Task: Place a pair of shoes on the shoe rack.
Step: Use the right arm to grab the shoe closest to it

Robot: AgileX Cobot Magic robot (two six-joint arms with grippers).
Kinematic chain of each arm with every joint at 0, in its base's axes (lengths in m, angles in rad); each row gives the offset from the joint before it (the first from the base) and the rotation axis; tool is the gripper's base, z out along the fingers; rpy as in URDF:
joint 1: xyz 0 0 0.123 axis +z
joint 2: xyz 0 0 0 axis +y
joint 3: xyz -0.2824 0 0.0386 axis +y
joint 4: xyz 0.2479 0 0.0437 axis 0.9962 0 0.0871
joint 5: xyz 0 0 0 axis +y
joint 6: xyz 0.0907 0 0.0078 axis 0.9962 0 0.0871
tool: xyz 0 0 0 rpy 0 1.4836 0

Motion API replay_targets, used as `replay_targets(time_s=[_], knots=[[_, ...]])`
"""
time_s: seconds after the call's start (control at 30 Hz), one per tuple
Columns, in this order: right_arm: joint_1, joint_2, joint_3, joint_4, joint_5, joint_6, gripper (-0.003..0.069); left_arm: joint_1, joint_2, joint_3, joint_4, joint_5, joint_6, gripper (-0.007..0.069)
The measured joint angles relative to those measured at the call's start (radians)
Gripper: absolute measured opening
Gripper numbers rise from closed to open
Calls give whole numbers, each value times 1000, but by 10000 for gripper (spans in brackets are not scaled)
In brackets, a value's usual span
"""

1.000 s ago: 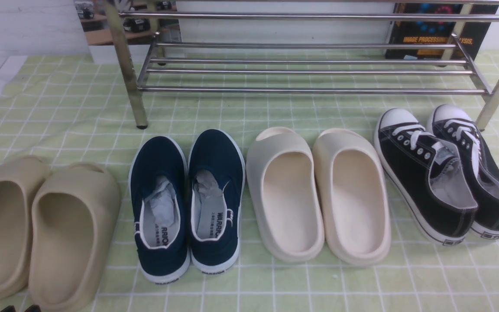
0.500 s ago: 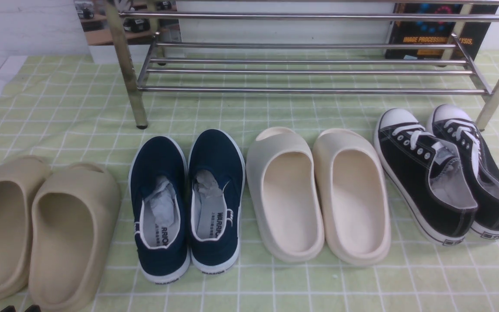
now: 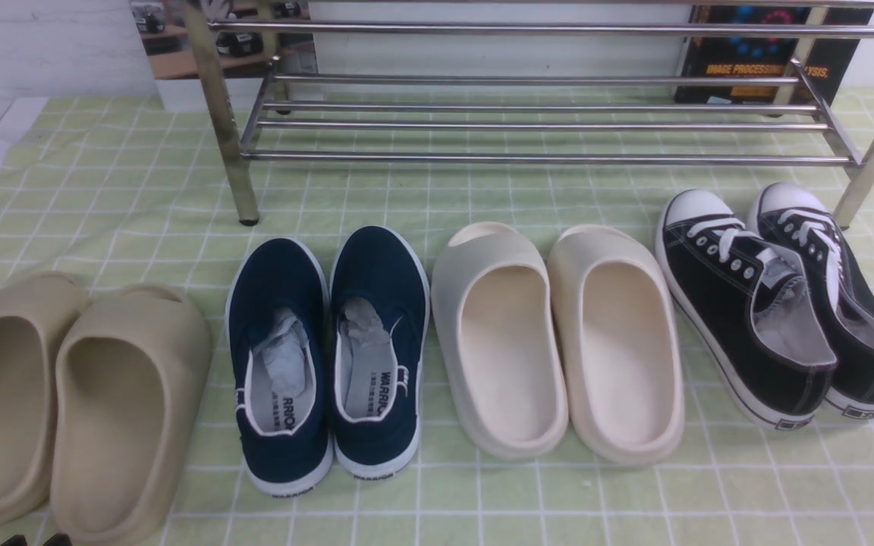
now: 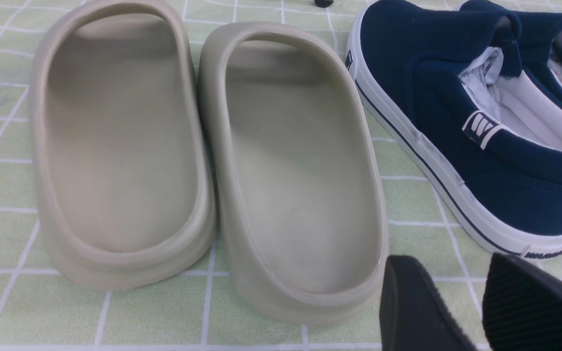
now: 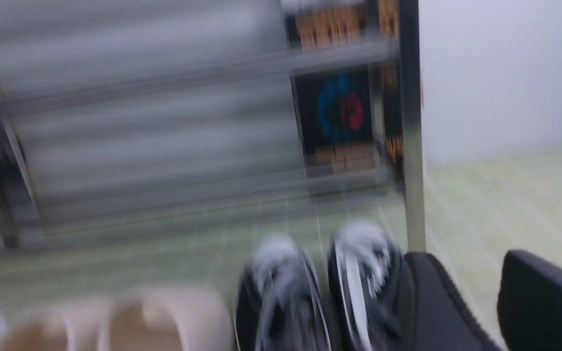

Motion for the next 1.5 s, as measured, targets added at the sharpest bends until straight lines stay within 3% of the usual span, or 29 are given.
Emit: replay_targets(time_s=[0.2,0.27,0.37,0.43,0.5,0.7,0.8,0.87,0.97,1.03,1.13,1.2,1.37,1.5], knots=[[0,-1,-1,0,-350,16,232,0,0,0,0,0,0,240],[0,-1,-7,-1,-353,16,221,0,0,0,0,0,0,240],[0,28,-111,-2,-265,0,118,0,0,0,0,0,0,240],[0,86,-207,-3,-182,-26,36,0,0,0,0,0,0,240],[0,192,-339,-8,-74,-76,0,0,0,0,0,0,0,240],[0,503,-604,-17,243,-173,7,0,0,0,0,0,0,240],[0,713,-746,1,511,-185,8,0,0,0,0,0,0,240],[8,940,-884,53,789,-196,12,0,0,0,0,0,0,240],[42,1082,-961,95,936,-216,21,0,0,0,0,0,0,240],[93,1198,-1022,115,1035,-233,47,0,0,0,0,0,0,240],[208,1413,-1139,99,1121,-241,178,0,0,0,0,0,0,240],[227,1461,-1168,88,1128,-235,228,0,0,0,0,0,0,240],[254,1657,-1272,53,1133,-196,471,0,0,0,0,0,0,240],[254,1737,-1285,18,1112,-142,512,0,0,0,0,0,0,240]])
